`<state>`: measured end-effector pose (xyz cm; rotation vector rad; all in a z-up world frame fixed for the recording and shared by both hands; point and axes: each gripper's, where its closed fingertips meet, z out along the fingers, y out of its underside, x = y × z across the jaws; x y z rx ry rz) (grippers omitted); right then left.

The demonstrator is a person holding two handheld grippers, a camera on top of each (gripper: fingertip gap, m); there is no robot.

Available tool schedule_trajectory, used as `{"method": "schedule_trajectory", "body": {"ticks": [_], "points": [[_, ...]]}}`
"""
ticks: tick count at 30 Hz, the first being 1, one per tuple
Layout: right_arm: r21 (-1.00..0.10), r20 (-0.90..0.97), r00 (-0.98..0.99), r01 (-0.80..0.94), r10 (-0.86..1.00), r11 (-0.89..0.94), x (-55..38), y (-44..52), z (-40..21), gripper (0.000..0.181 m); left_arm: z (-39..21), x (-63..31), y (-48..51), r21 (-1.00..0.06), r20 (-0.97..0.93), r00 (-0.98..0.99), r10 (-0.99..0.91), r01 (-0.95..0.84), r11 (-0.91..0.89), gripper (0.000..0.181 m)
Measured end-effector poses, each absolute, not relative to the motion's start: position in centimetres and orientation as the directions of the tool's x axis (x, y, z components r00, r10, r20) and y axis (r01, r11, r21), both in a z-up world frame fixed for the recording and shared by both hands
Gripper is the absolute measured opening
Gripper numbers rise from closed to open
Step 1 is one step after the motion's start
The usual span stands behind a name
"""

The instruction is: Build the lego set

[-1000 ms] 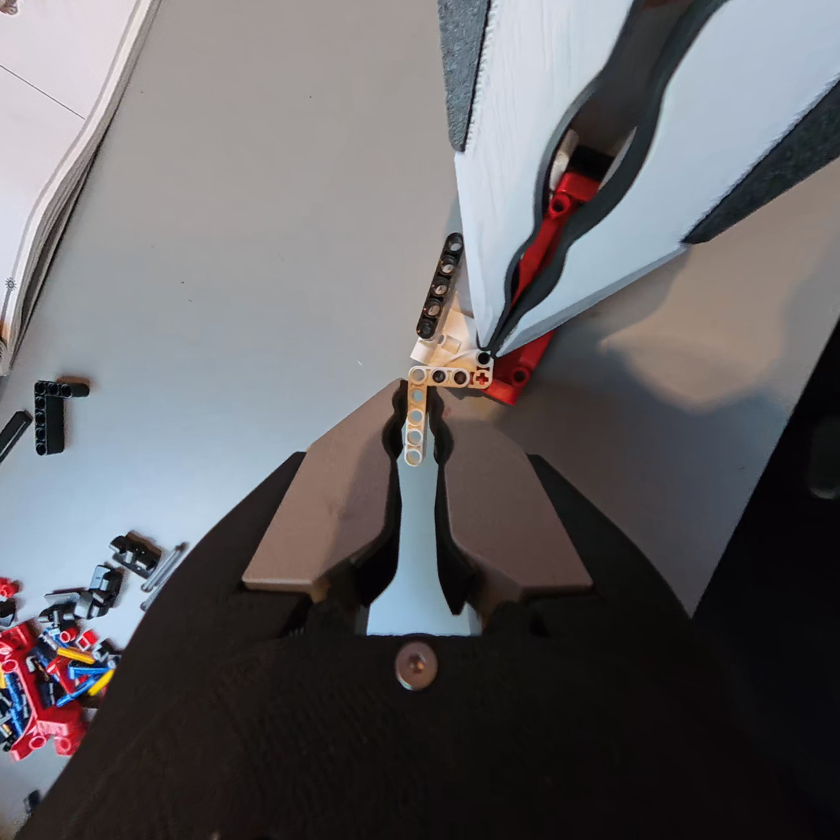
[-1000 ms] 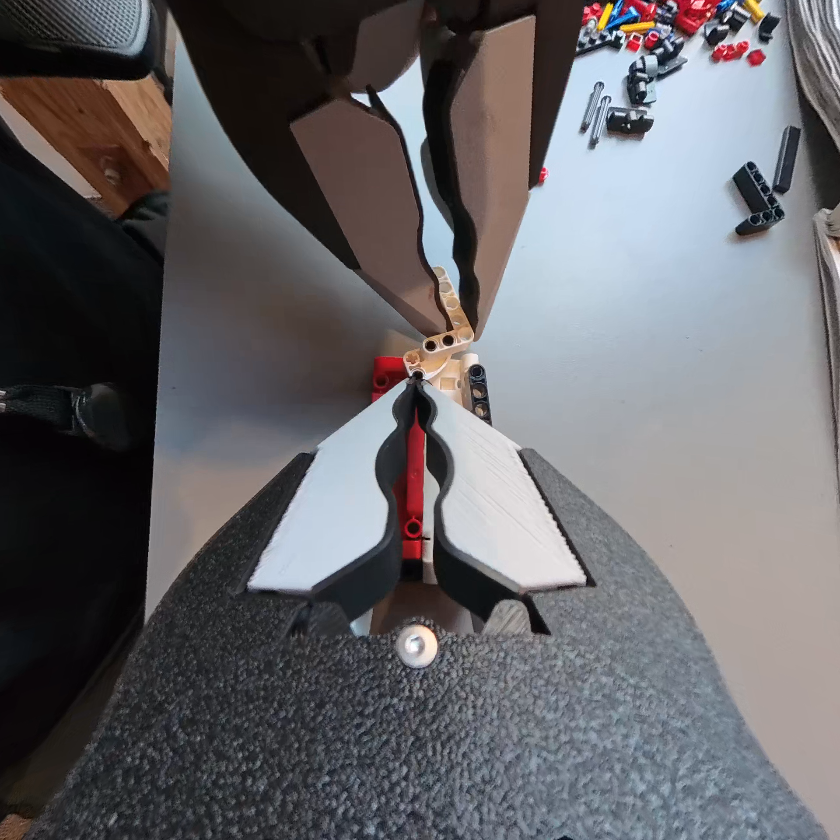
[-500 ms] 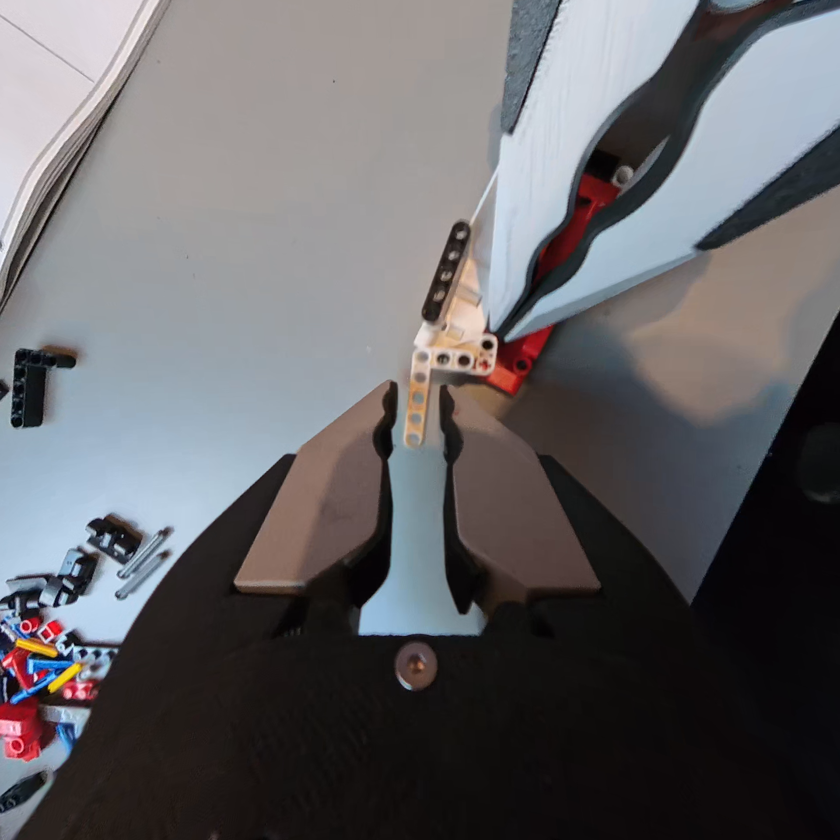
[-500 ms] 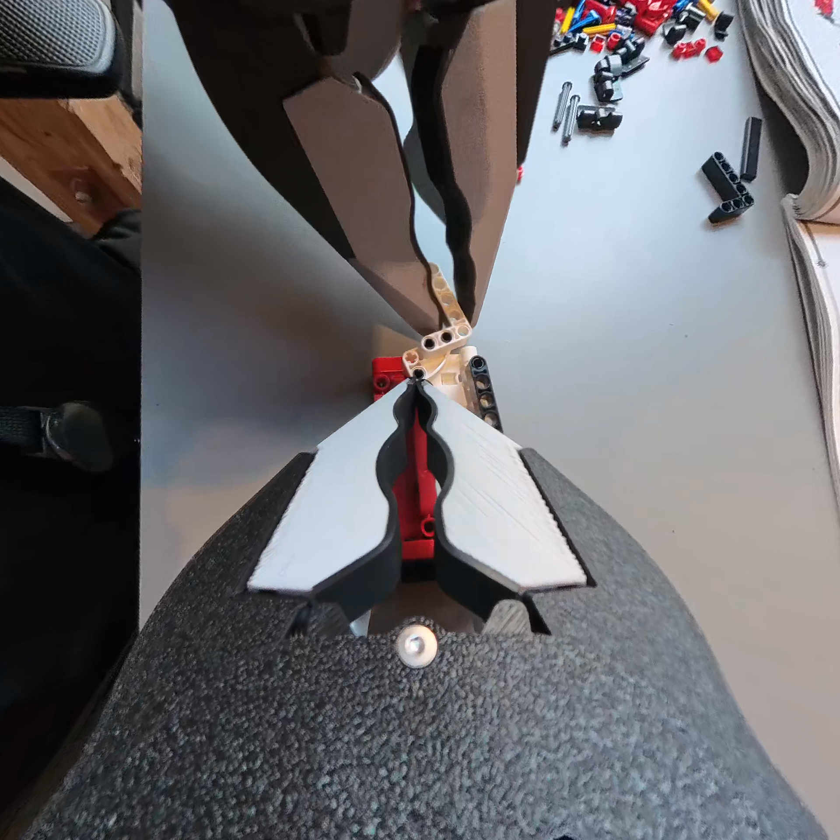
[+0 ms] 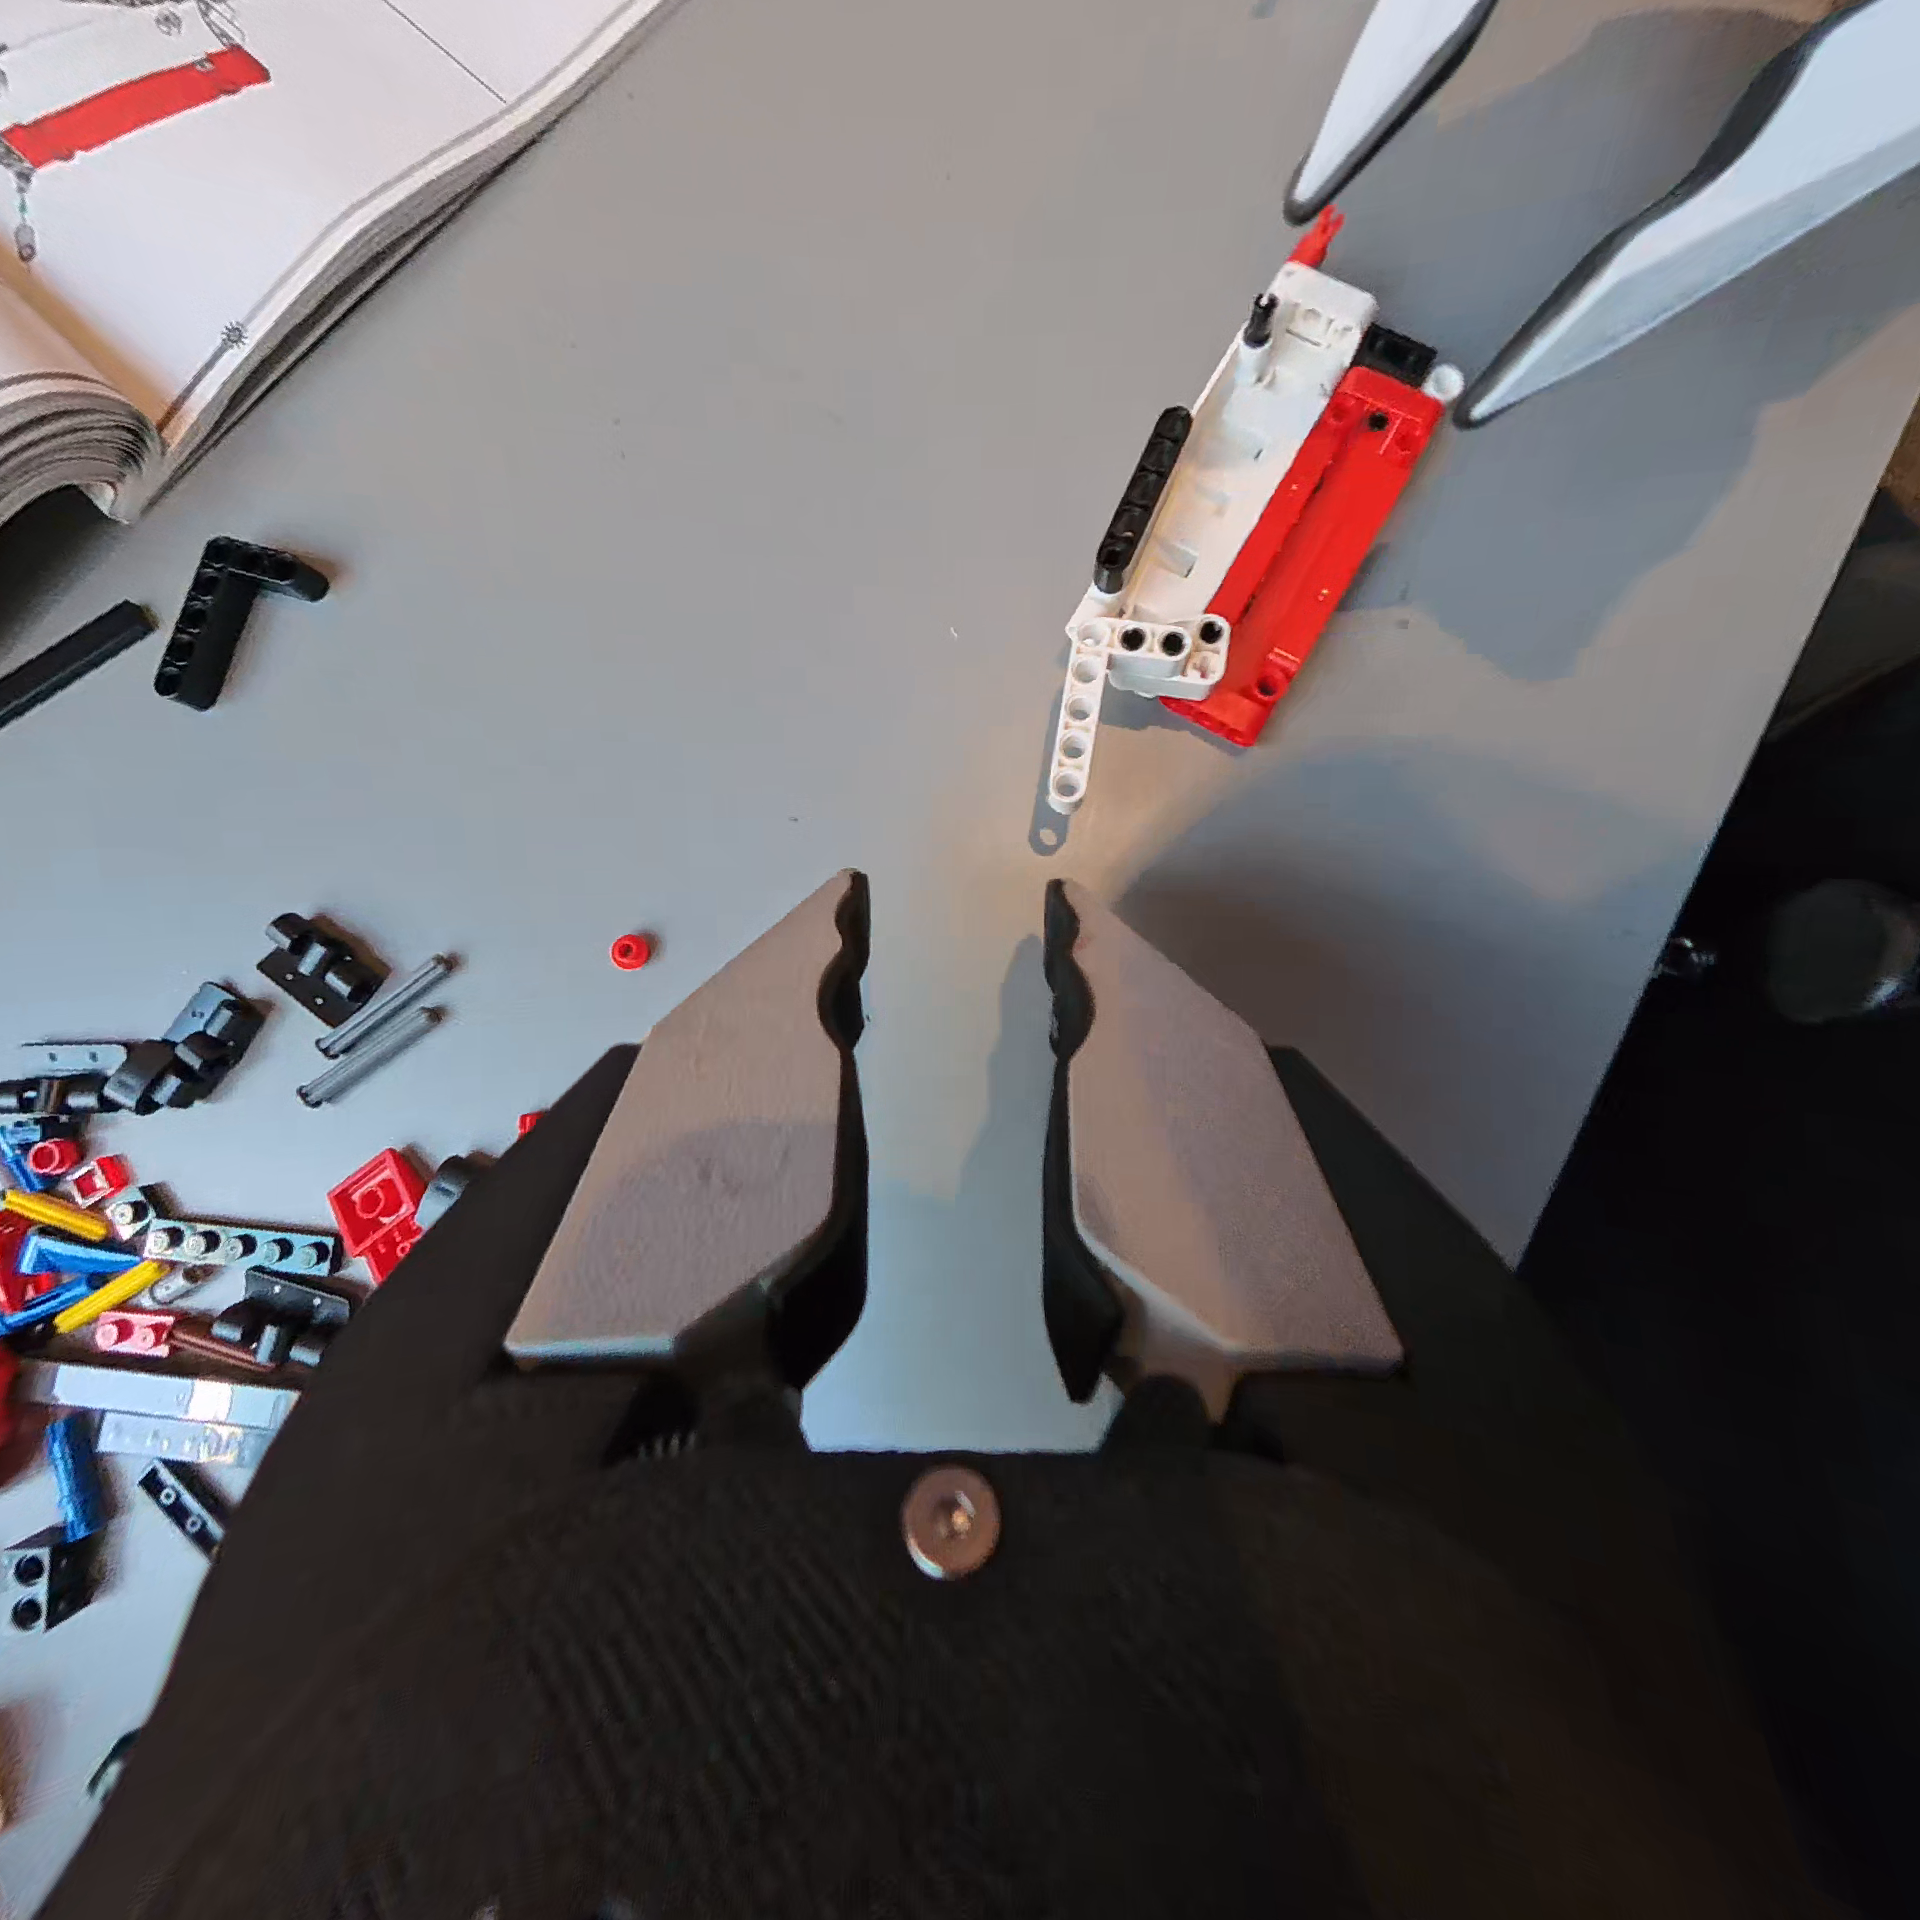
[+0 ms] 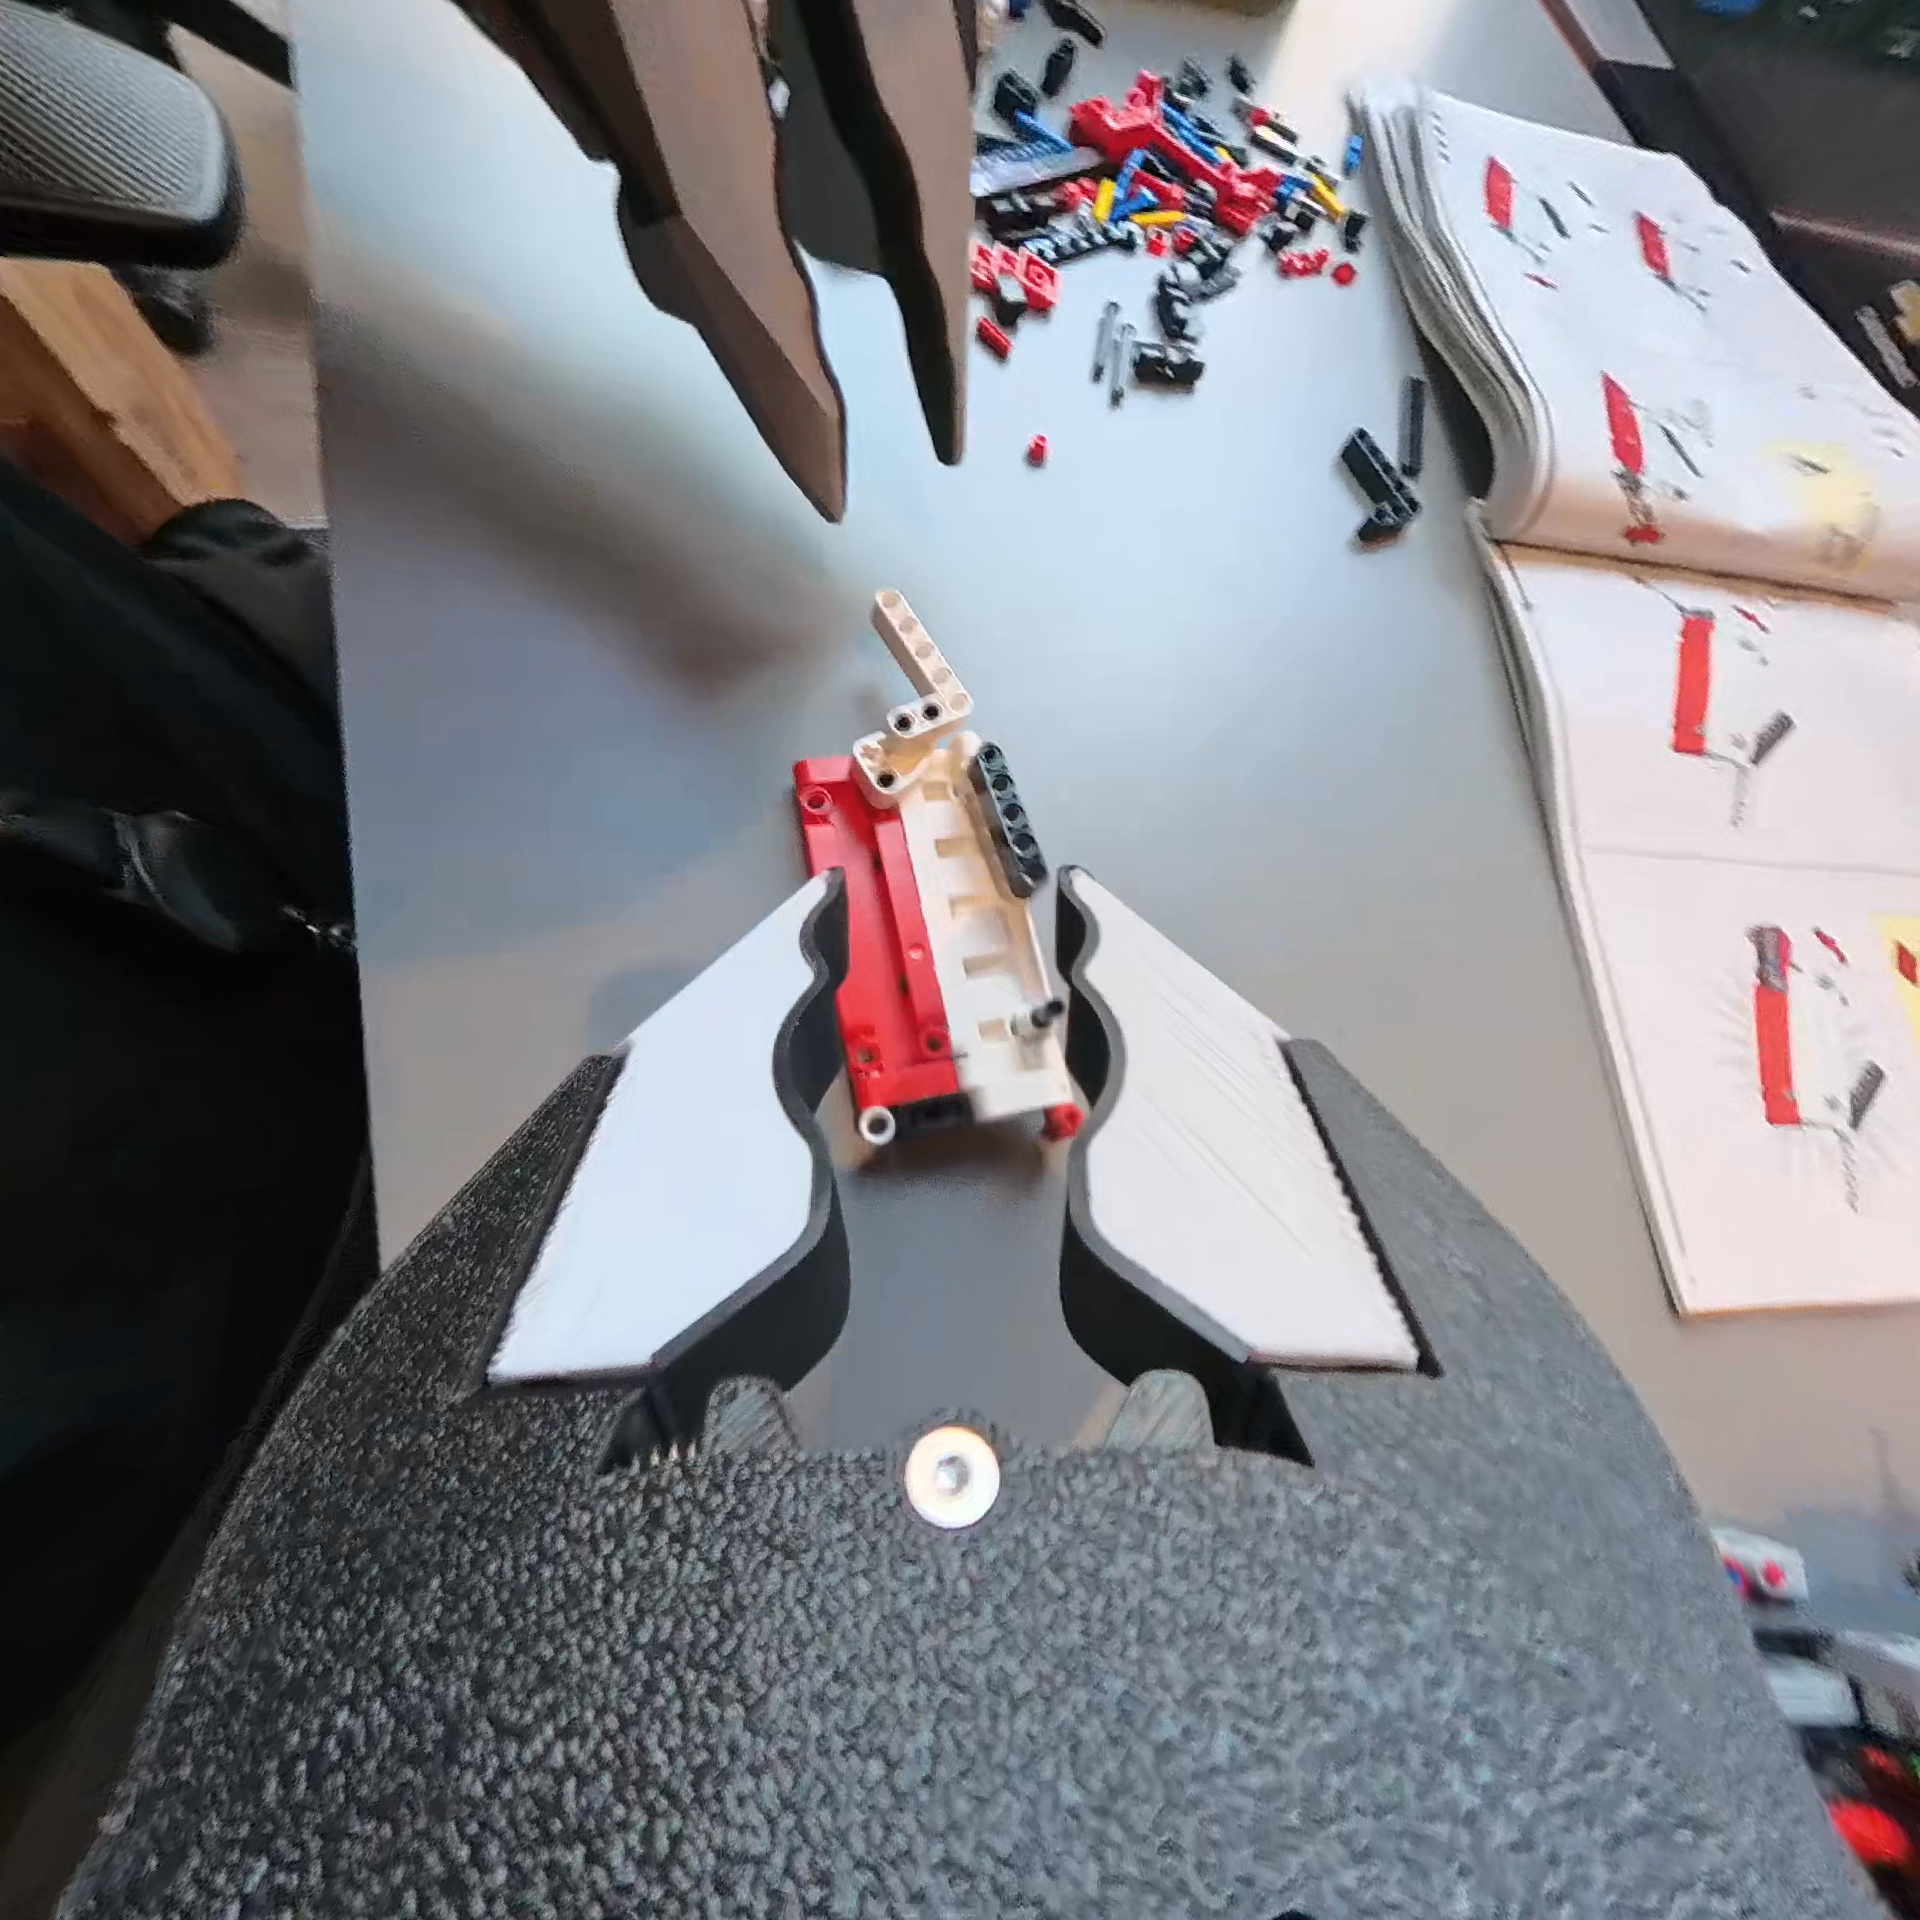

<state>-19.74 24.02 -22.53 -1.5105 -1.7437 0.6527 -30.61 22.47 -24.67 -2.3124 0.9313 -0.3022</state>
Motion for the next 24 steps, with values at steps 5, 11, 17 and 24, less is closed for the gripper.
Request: {"method": "schedule_trajectory", "body": {"ticks": [5, 11, 17, 24], "points": [[-0.766, 0.185, 0.022, 0.63, 0.982, 0.13, -18.7, 24.8, -23.7, 0.043, -23.9, -31.3, 24.4, -0.667, -0.003, 0.748, -0.663, -0.496, -0.556, 0.029], [-0.85, 0.181, 0.133, 0.519, 0.974, 0.087, -19.7, 27.3, -21.8, 0.043, -20.7, -33.2, 33.5, -0.722, 0.015, 0.827, -0.561, -0.379, -0.579, 0.041], [-0.911, 0.113, 0.206, 0.411, 0.972, 0.019, -20.1, 29.4, -20.9, 0.043, -20.4, -34.9, 42.9, -0.704, -0.043, 0.845, -0.533, -0.404, -0.584, 0.041], [-0.946, 0.166, 0.202, 0.308, 0.965, 0.098, -19.6, 29.3, -20.0, 0.042, -23.7, -39.8, 46.9, -0.584, -0.093, 0.884, -0.459, -0.422, -0.694, 0.041]]}}
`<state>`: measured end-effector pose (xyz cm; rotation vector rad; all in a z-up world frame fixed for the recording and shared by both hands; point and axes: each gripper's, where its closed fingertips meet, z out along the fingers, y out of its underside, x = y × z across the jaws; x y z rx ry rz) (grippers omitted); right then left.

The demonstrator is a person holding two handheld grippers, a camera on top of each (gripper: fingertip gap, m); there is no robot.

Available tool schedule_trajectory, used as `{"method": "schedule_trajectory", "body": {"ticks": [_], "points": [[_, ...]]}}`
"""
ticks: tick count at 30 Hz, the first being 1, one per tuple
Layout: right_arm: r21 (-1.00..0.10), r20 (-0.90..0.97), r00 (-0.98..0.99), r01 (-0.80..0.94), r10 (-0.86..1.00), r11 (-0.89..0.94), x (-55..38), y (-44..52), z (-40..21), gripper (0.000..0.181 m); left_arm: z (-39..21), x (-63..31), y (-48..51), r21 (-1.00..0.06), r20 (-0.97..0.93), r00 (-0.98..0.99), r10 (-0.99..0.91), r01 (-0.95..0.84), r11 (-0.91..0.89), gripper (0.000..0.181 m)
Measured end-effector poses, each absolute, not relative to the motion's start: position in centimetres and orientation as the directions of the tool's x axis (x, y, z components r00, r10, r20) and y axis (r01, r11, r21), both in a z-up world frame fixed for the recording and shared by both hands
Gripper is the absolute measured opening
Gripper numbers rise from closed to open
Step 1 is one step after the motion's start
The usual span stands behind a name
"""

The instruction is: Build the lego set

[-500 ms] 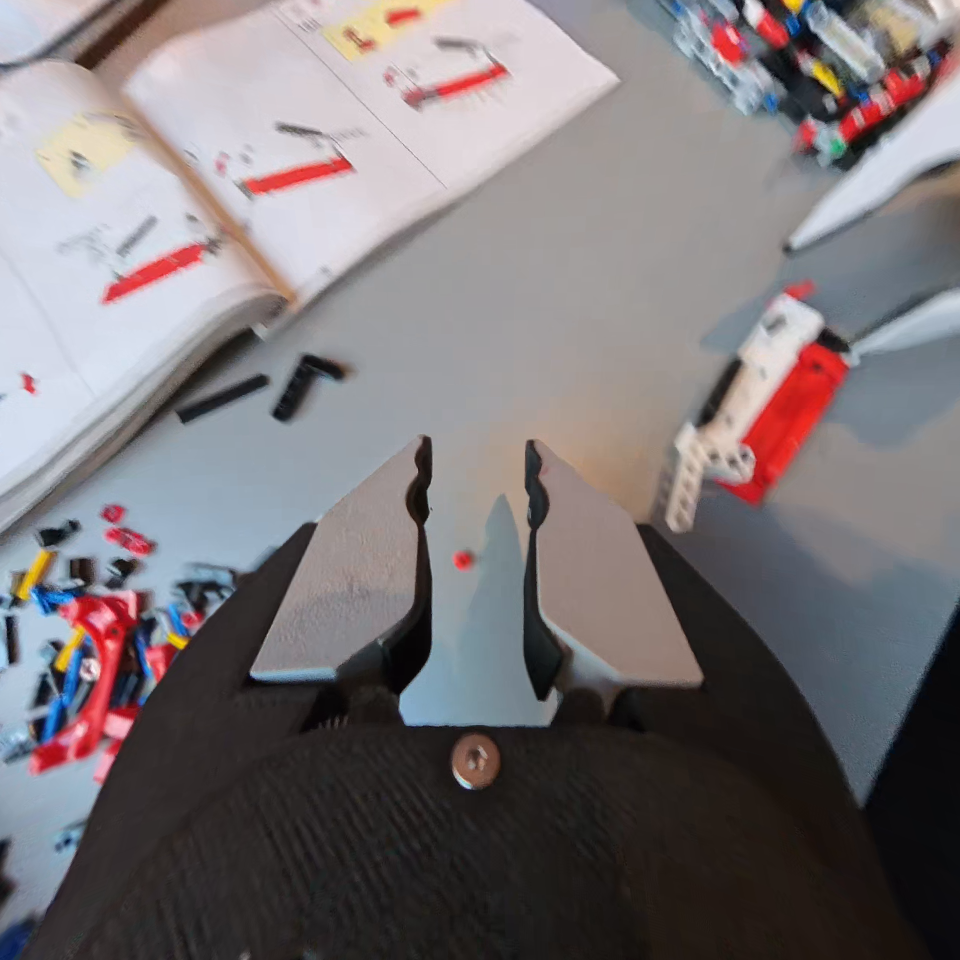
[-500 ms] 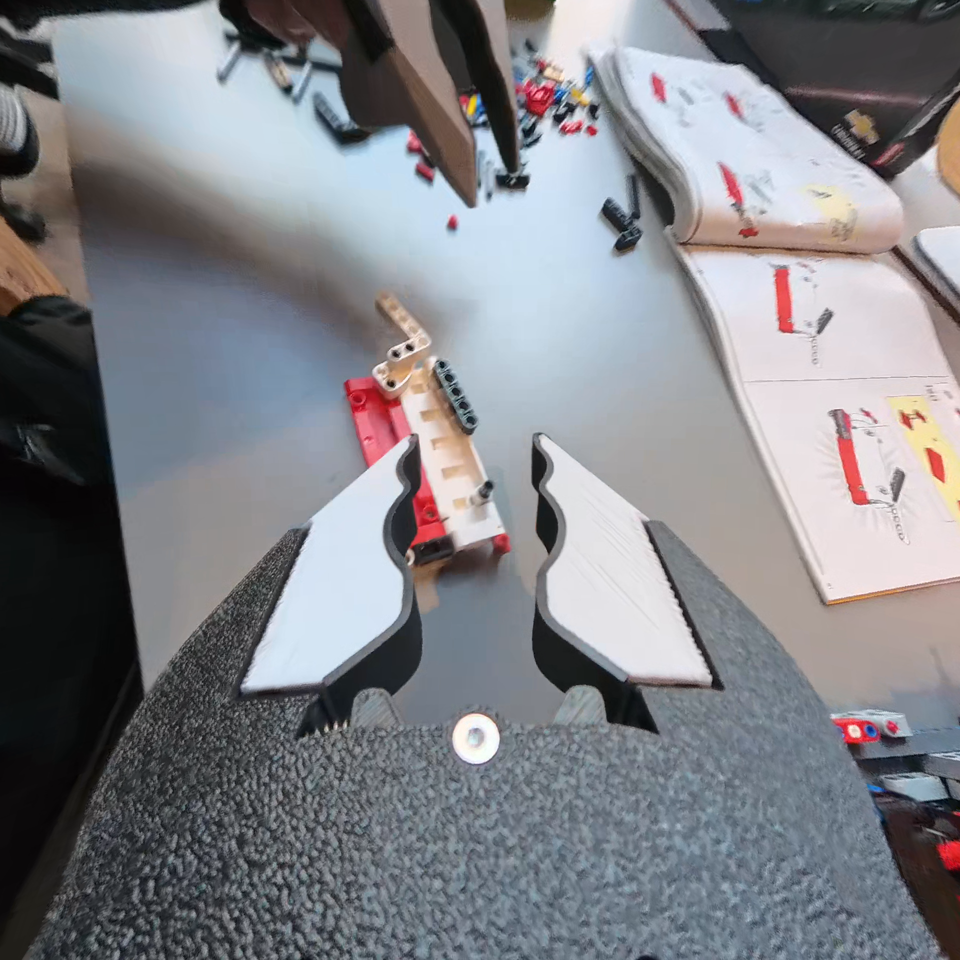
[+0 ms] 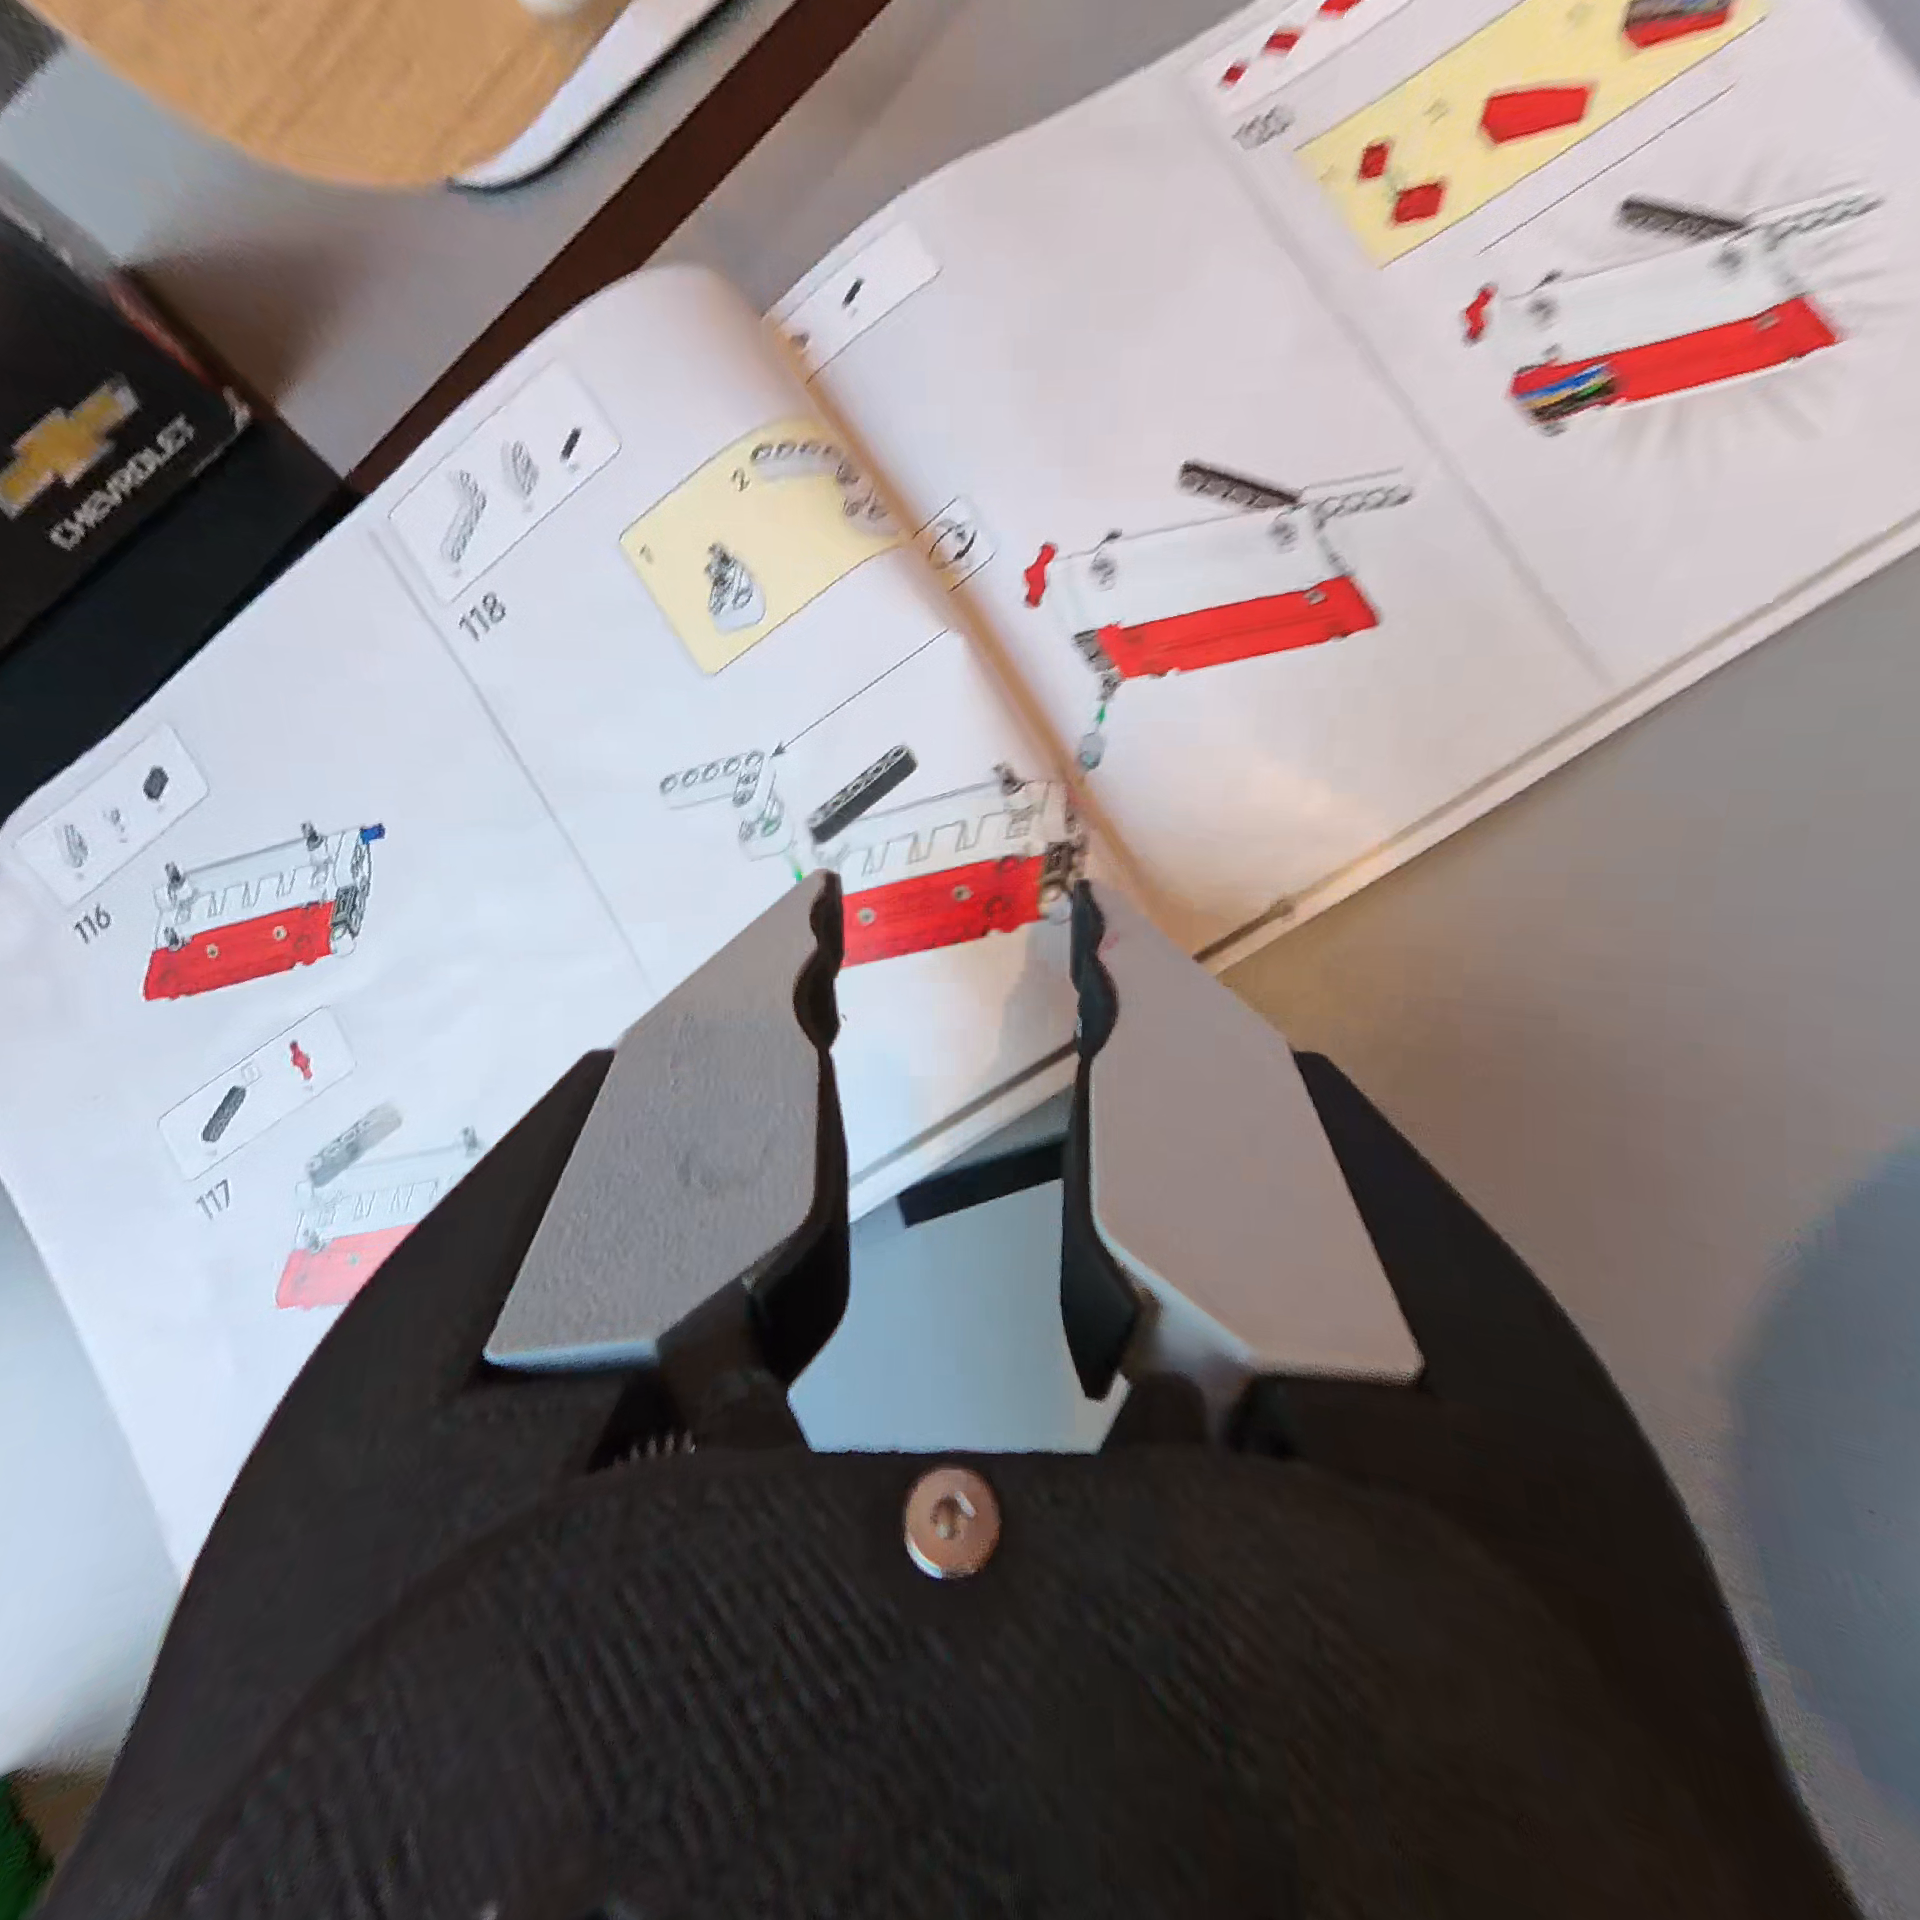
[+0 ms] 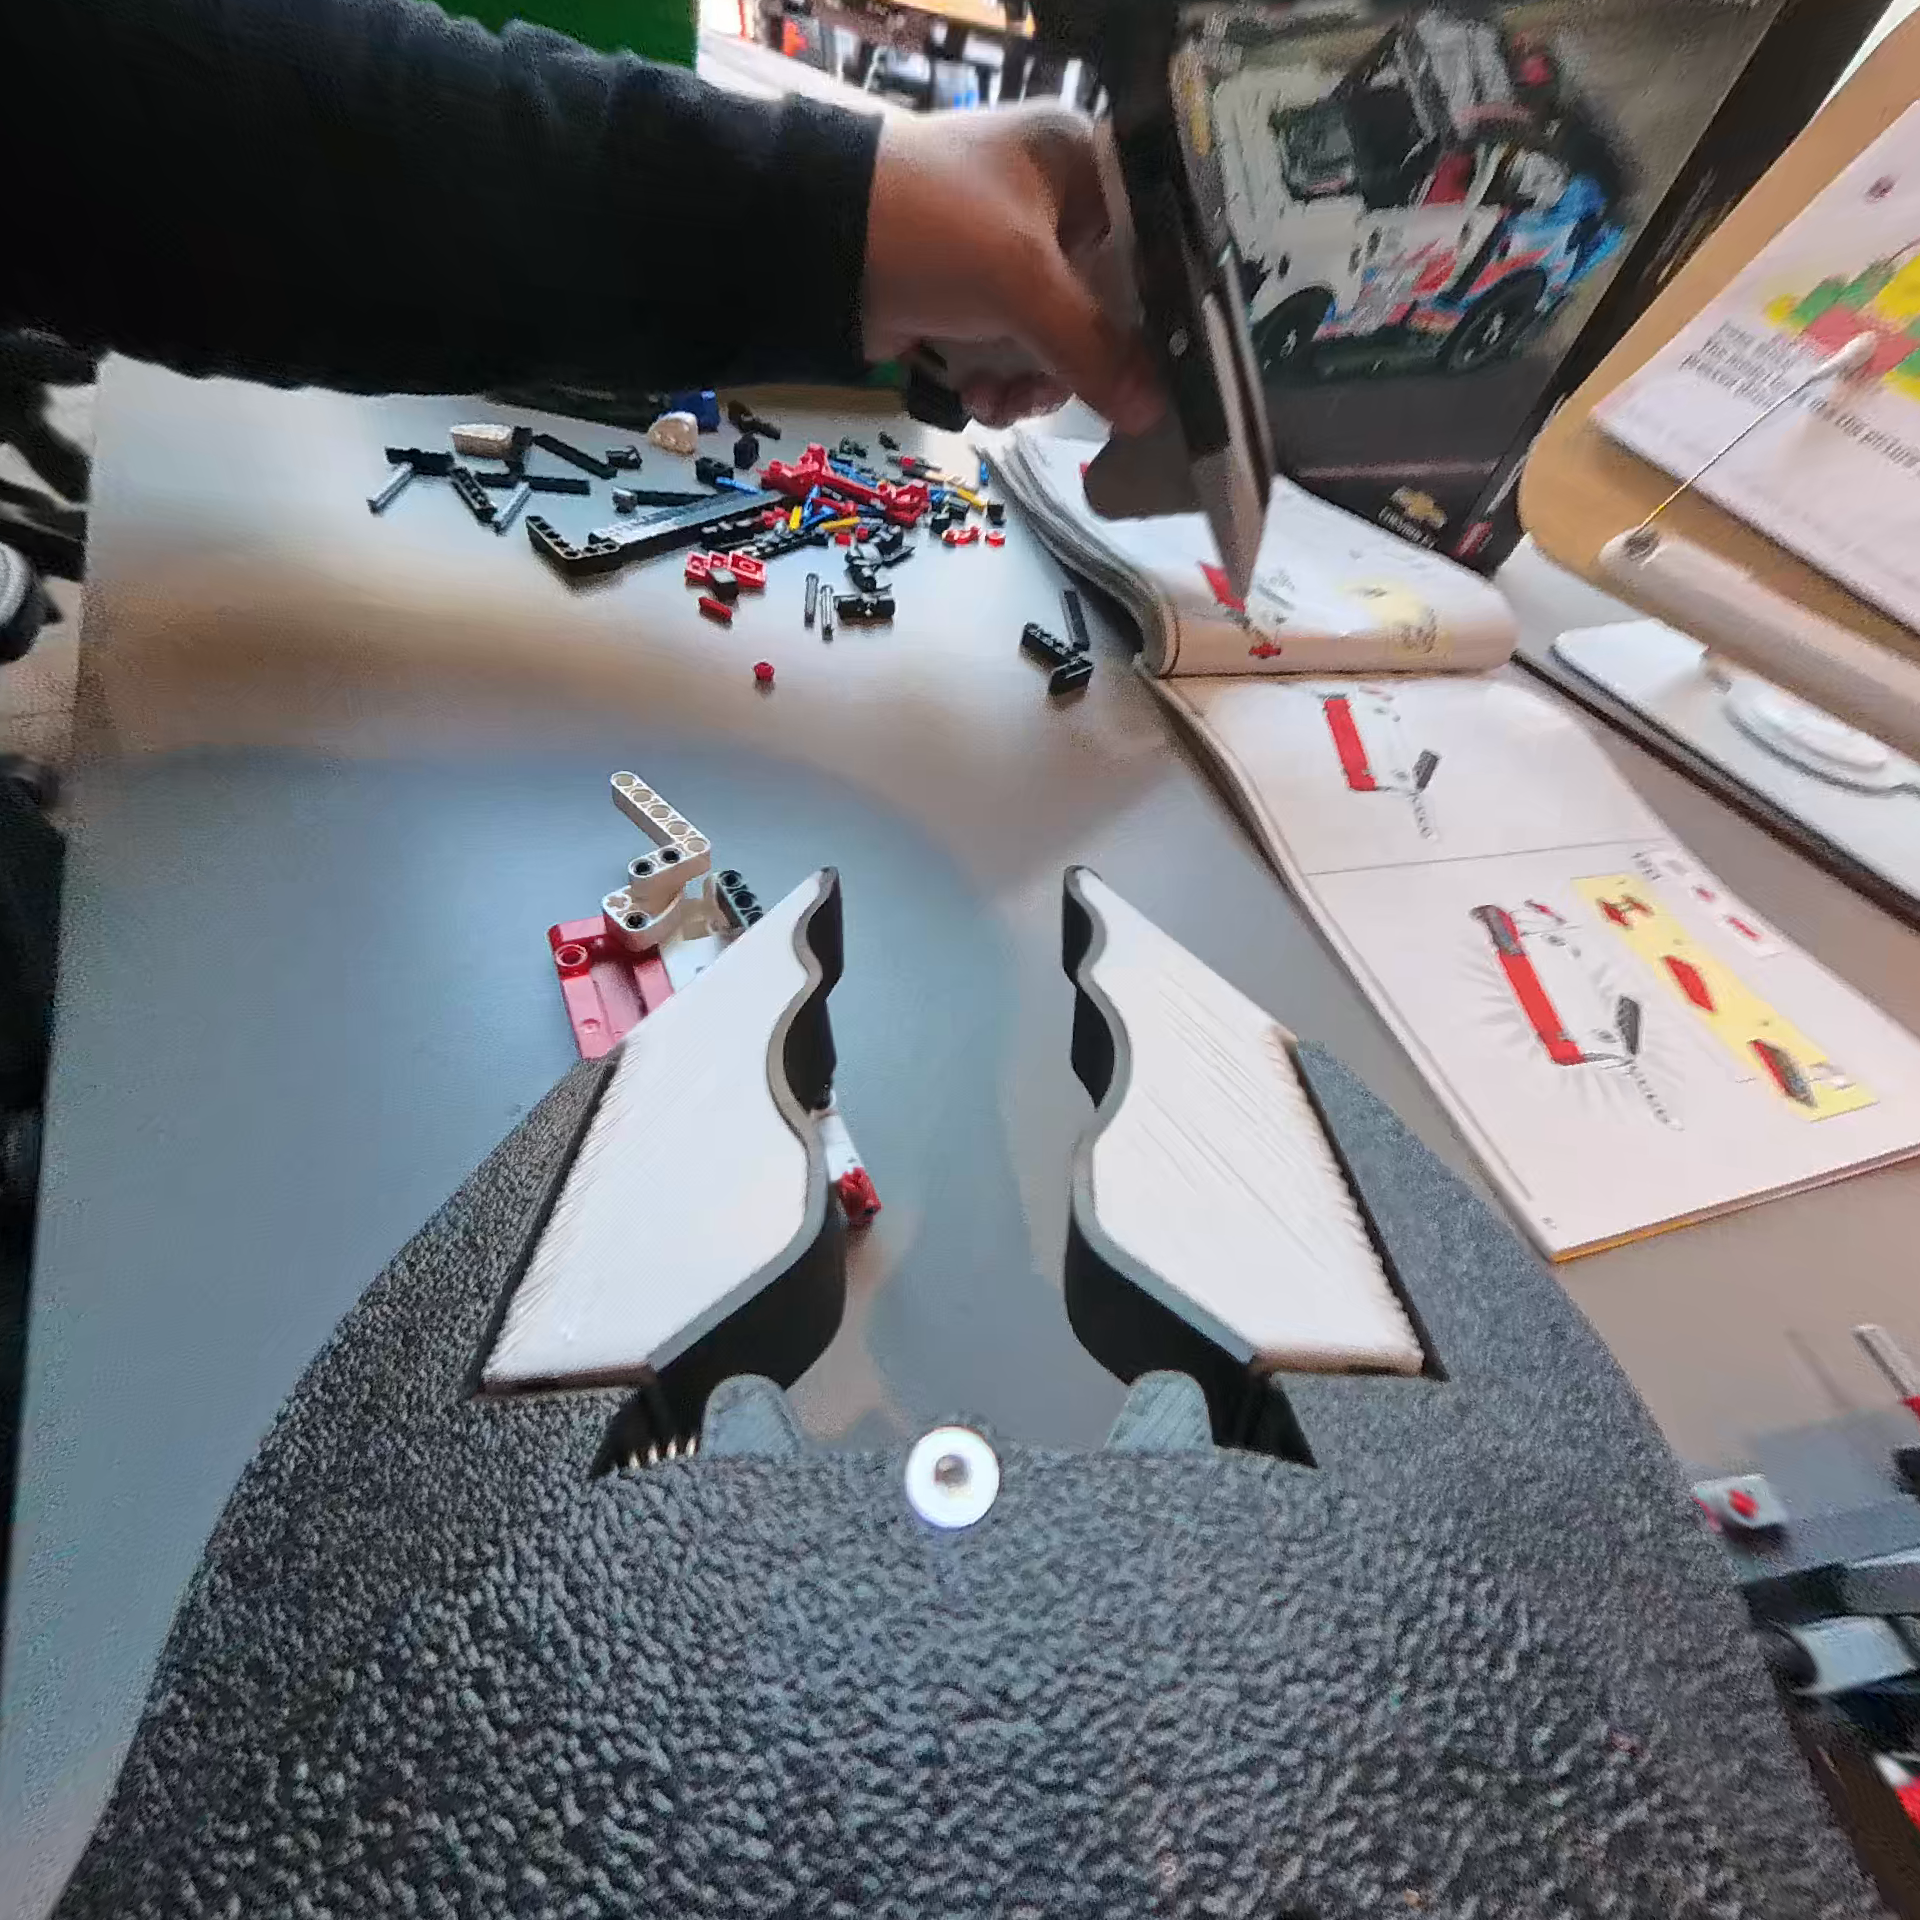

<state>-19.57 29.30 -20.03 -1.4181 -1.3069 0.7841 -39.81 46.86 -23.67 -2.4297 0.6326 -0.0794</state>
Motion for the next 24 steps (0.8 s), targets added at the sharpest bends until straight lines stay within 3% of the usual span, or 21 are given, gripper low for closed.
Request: {"method": "schedule_trajectory", "body": {"ticks": [7, 11, 24], "points": [[-0.932, 0.287, 0.205, 0.286, 0.936, 0.223, -19.5, 28.7, -19.6, 0.038, -24.9, -41.1, 46.0, -0.602, -0.053, 0.905, -0.422, -0.366, -0.71, 0.036], [-0.919, 0.367, 0.277, 0.256, 0.888, 0.3, -19.3, 29.1, -18.8, 0.023, -24.9, -41.9, 45.3, -0.605, -0.054, 0.916, -0.398, -0.348, -0.717, 0.036], [-0.936, 0.265, 0.23, 0.294, 0.936, 0.193, -19.7, 29.6, -19.7, 0.02, -21.9, -40.2, 38.4, -0.651, -0.061, 0.905, -0.421, -0.356, -0.671, 0.037]]}}
